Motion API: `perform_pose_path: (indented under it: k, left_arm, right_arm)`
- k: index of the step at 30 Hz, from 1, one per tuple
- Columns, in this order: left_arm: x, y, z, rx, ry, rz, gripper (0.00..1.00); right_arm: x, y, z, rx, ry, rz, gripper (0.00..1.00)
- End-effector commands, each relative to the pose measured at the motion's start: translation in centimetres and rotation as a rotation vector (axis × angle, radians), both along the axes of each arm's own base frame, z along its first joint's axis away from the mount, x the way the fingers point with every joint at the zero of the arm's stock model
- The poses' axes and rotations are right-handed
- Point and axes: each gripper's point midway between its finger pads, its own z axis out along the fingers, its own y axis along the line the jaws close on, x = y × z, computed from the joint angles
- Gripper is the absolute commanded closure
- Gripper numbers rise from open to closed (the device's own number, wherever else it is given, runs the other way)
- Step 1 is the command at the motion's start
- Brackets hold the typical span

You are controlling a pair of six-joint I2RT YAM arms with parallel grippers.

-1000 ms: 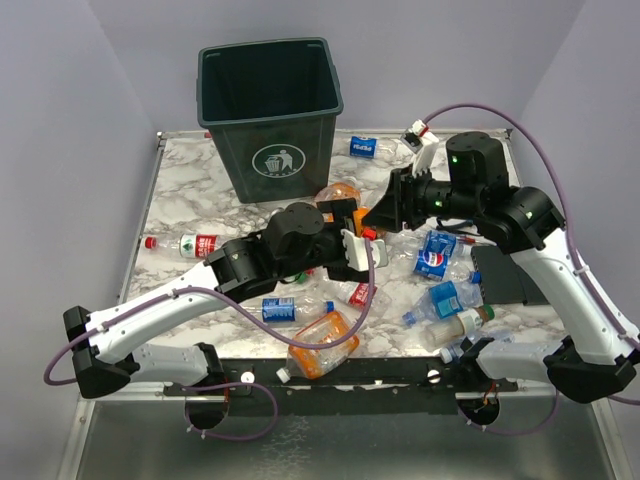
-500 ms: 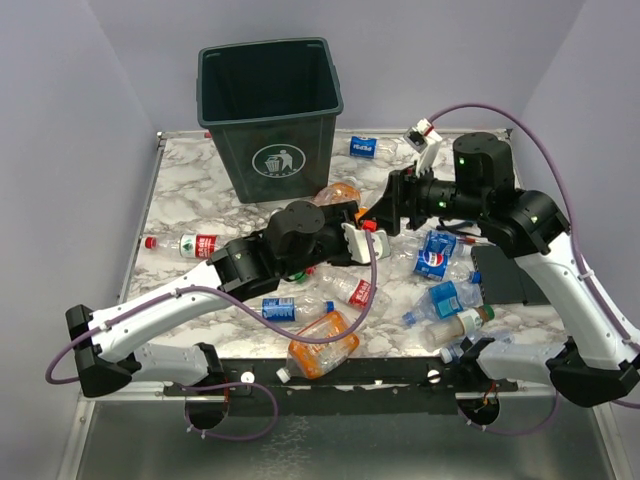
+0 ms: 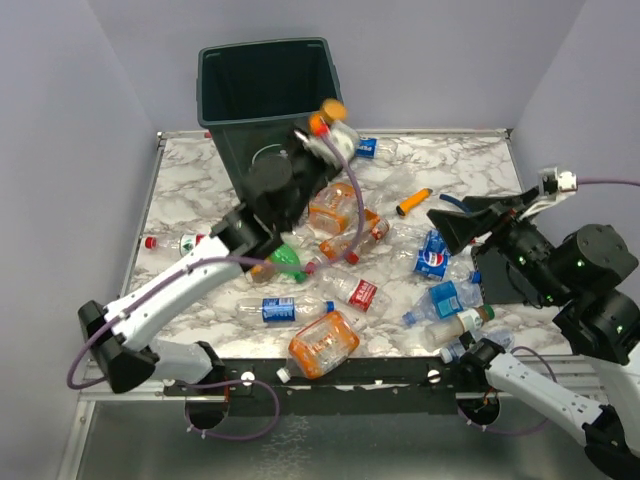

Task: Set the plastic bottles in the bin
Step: Pick up the plastic bottle at the center of the board, then place the plastic bottle in the trash bin.

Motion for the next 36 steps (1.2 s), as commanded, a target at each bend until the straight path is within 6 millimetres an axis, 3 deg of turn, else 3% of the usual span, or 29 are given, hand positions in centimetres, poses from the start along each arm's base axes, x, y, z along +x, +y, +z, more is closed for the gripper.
perform_pose_path:
  k: [1, 5, 8, 12, 15, 19, 21, 26, 31, 34, 36]
  left_arm:
    - [7.5, 6.8, 7.3, -0.478, 0.011, 0.199, 0.52]
    - [10.6, 11.3, 11.4, -0.739, -0.068, 0.249, 0.53]
    - [13.3, 13.5, 12.3, -0.825, -0.087, 0.307, 0.53]
    - [18.2, 15.6, 10.0, -0.862, -0.02, 0.398, 0.53]
    - [21.2, 16.4, 7.4, -0.832, 0.032, 0.465, 0.51]
    - [23.2, 16.6, 4.9, -0.792, 0.067, 0.534, 0.35]
    - [23.7, 16.3, 4.3, -0.773, 0.079, 0.528, 0.2]
    - [23.5, 16.1, 5.0, -0.761, 0.072, 0.517, 0.01]
    - [22.1, 15.8, 6.4, -0.728, 0.051, 0.515, 0.01]
    - [20.0, 14.7, 7.3, -0.693, 0.042, 0.502, 0.01]
    - [18.0, 12.9, 7.3, -0.66, 0.053, 0.478, 0.01]
  right_arm:
    - [2.9, -2.7, -3.7, 0.02, 0.013, -0.228, 0.0]
    - [3.0, -2.5, -7.6, 0.026, 0.079, -0.235, 0.01]
    - [2.7, -1.8, -10.2, 0.04, 0.129, -0.207, 0.01]
    - [2.5, -1.2, -13.1, 0.041, 0.182, -0.181, 0.01]
    - [2.4, -1.3, -14.0, 0.035, 0.192, -0.188, 0.01]
    - [2.5, -1.9, -14.4, 0.016, 0.19, -0.211, 0.01]
    - [2.6, -2.1, -14.6, -0.001, 0.187, -0.223, 0.01]
    - [3.0, -2.4, -14.8, -0.032, 0.183, -0.244, 0.01]
    - [3.4, -2.1, -14.5, -0.03, 0.176, -0.245, 0.01]
    - [3.6, -2.0, -14.4, -0.029, 0.174, -0.242, 0.0]
    - [3.8, -2.0, -14.6, -0.045, 0.177, -0.248, 0.0]
